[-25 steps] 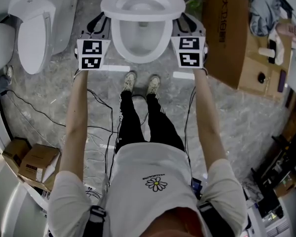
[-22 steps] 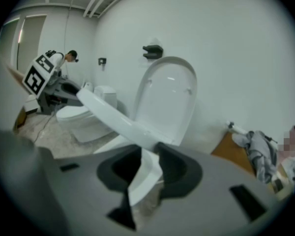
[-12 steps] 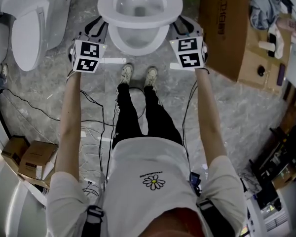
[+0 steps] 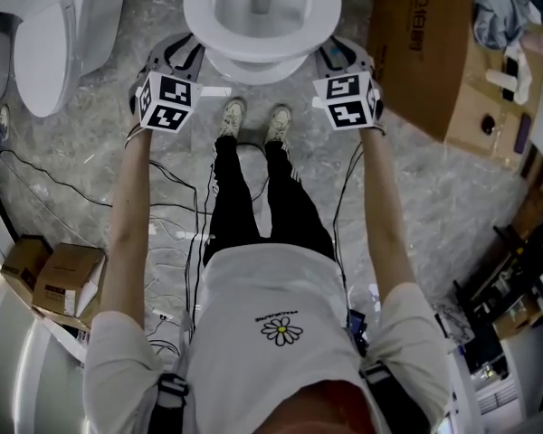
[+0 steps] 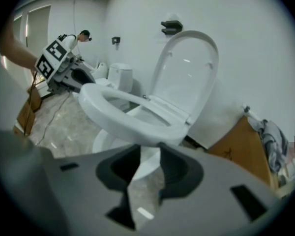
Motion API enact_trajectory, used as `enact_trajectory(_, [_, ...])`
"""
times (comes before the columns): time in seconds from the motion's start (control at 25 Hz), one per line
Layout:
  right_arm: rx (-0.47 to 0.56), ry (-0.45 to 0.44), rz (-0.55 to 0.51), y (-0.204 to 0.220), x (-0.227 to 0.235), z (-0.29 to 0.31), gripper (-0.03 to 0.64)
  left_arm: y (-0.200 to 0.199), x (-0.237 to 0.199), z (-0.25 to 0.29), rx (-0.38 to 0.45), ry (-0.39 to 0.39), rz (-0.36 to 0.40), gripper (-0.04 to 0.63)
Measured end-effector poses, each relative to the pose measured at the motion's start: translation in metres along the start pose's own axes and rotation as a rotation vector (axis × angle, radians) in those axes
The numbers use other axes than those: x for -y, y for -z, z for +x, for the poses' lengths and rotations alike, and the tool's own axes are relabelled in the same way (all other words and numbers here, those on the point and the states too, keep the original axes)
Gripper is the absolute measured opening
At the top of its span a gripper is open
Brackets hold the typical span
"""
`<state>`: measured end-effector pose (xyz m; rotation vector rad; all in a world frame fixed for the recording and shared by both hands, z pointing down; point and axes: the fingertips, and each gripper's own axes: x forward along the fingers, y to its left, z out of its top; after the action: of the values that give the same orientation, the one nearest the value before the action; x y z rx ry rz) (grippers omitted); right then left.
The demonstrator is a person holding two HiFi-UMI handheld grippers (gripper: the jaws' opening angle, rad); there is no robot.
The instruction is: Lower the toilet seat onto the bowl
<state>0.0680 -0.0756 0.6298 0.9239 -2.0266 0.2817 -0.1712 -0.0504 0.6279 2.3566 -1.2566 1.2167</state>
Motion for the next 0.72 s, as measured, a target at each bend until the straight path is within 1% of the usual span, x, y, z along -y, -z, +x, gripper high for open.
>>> enact_trajectory(0.28, [-0.041, -0.021, -0.021, 0.024, -0.017, 0.011, 0.137, 0.027, 0.015, 0.009, -0.04, 0.037, 0.014, 0.112])
enact_trajectory(0.52, [-0.074, -0.042, -0.056, 0.044, -0.027, 0.023, 0.138, 0.047, 0.027, 0.02, -0.084, 0.061, 0.053, 0.112])
enact_trajectory(0.72, [-0.119, -0.06, -0.108, 0.061, -0.035, 0.031, 0.138, 0.065, 0.038, 0.028, -0.125, 0.099, 0.09, 0.112])
